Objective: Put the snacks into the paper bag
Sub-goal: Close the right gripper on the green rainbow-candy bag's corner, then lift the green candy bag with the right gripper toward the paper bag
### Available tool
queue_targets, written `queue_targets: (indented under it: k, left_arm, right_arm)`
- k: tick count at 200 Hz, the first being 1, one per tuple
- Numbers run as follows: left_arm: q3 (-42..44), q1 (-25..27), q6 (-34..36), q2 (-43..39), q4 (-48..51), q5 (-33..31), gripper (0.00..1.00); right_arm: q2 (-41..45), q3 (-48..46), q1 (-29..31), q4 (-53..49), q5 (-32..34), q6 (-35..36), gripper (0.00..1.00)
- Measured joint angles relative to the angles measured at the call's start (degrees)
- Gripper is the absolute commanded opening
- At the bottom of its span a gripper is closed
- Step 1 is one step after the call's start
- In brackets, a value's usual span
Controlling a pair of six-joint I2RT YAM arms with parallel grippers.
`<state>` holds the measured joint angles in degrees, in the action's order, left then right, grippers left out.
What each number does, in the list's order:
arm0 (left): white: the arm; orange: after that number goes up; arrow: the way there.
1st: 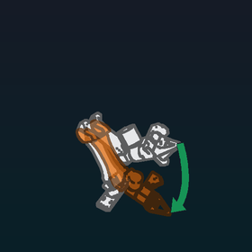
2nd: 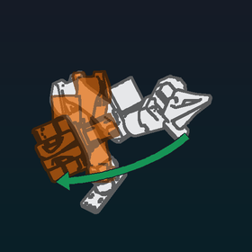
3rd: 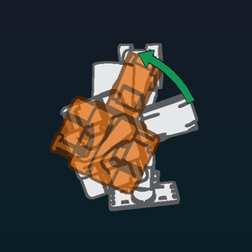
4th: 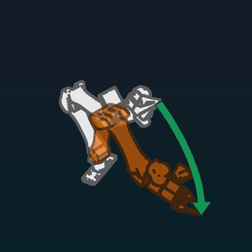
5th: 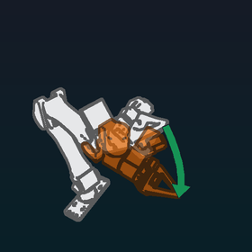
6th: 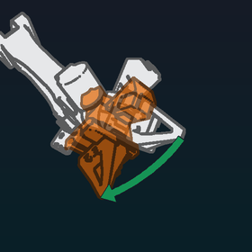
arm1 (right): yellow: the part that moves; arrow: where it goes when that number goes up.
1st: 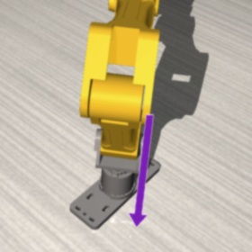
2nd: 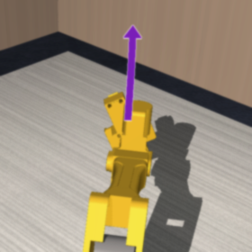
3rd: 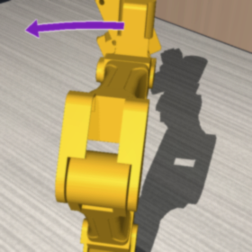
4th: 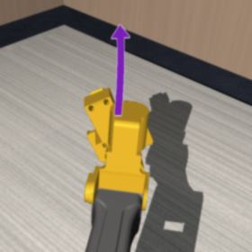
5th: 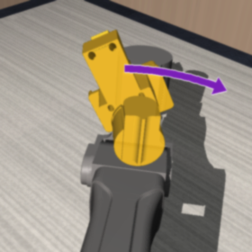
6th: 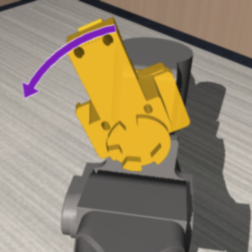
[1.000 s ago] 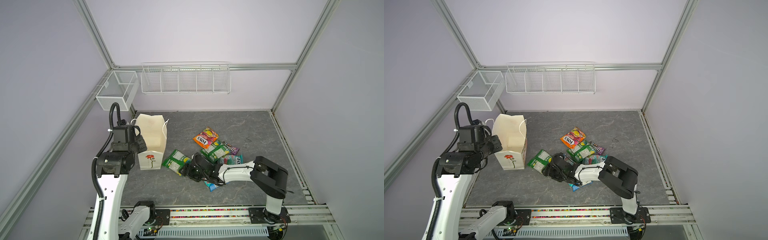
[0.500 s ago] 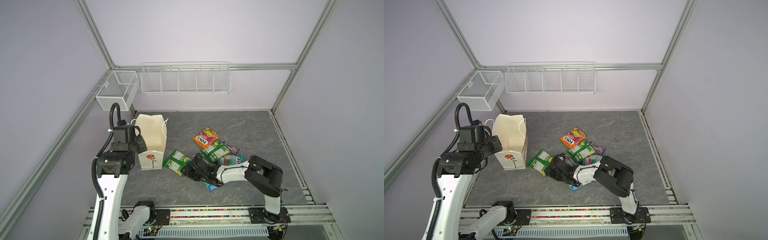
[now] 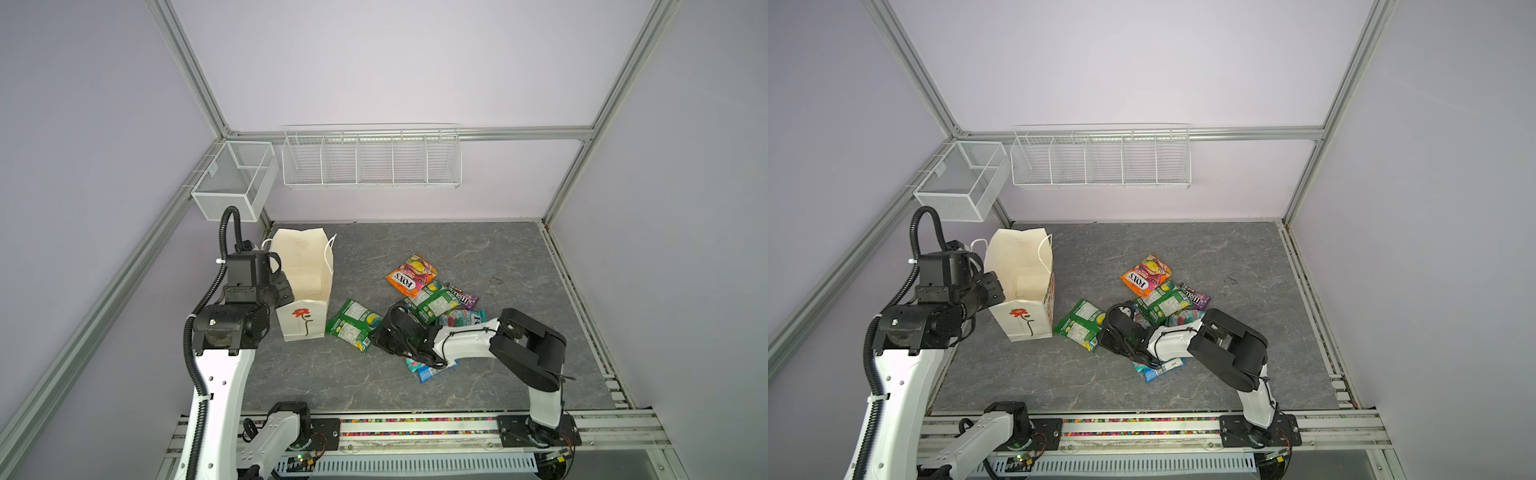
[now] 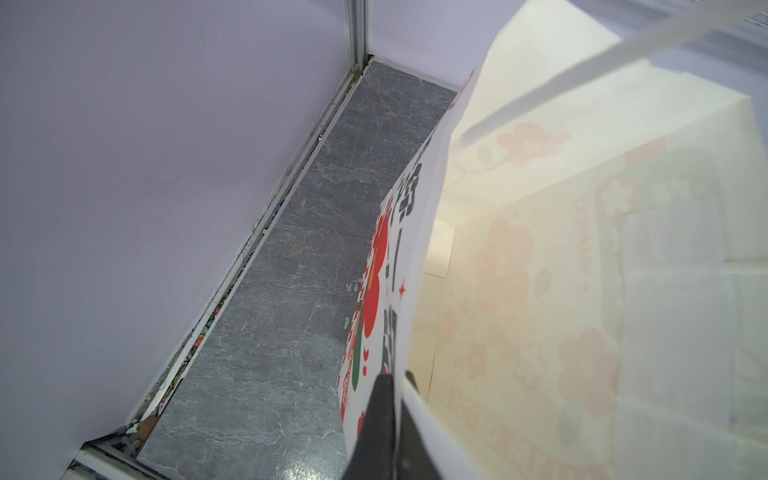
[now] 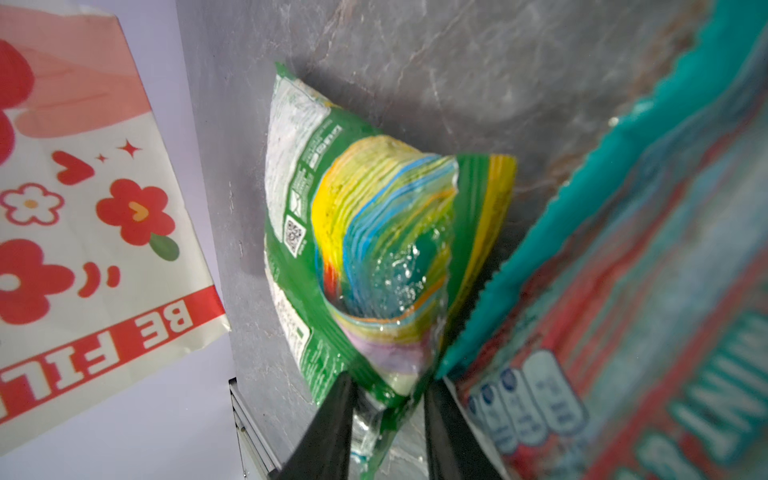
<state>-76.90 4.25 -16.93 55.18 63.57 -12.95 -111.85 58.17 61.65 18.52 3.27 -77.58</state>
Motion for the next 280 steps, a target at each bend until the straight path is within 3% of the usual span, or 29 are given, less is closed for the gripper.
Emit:
queue_targets:
  k: [56, 127, 280]
  left_arm:
    - [0.0, -0.1, 0.0, -0.2, 0.4, 0.1, 0.0]
    - [0.0, -0.1, 0.0, -0.3, 1.5, 0.8, 0.0]
    - [-0.2, 0.6, -0.5, 1.4, 3.5, 8.7, 0.0]
  right_arm:
    - [-2.2, 2.1, -0.5, 0.1, -0.1, 2.2, 0.07]
    - [0.9, 3.0, -0.5, -5.4, 0.5, 6.7, 0.07]
    - [29.3, 3.9, -0.5, -26.6, 11.0, 22.4, 0.07]
